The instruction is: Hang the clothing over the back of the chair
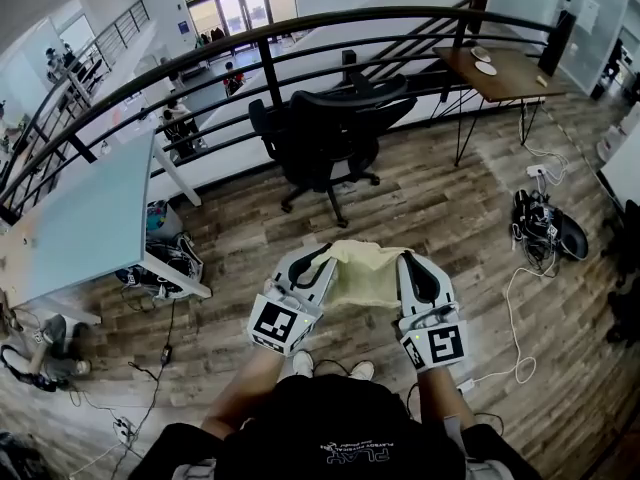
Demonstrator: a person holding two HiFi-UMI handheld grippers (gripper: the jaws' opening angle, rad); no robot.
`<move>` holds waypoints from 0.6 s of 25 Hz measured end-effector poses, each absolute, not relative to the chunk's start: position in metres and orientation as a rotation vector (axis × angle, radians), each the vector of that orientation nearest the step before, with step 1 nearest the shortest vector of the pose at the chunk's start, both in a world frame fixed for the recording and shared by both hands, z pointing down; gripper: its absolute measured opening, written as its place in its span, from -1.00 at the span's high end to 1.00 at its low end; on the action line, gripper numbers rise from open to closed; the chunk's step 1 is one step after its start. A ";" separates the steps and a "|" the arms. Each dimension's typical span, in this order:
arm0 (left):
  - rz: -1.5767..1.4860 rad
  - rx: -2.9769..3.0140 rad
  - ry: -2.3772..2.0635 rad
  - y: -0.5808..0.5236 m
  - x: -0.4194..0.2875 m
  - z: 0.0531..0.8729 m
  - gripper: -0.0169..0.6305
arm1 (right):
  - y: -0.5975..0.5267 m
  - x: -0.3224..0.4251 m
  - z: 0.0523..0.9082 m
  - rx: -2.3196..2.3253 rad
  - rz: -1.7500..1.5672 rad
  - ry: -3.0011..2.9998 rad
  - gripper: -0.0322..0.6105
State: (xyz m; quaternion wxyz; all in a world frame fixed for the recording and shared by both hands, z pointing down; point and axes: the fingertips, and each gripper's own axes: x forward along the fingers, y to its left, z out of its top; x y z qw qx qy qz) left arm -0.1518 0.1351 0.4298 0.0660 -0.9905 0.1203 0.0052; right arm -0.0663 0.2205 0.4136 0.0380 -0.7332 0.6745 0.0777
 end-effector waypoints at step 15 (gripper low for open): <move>0.036 -3.013 0.437 0.131 -0.139 0.435 0.82 | 0.214 -0.051 0.419 -2.226 0.254 2.174 0.83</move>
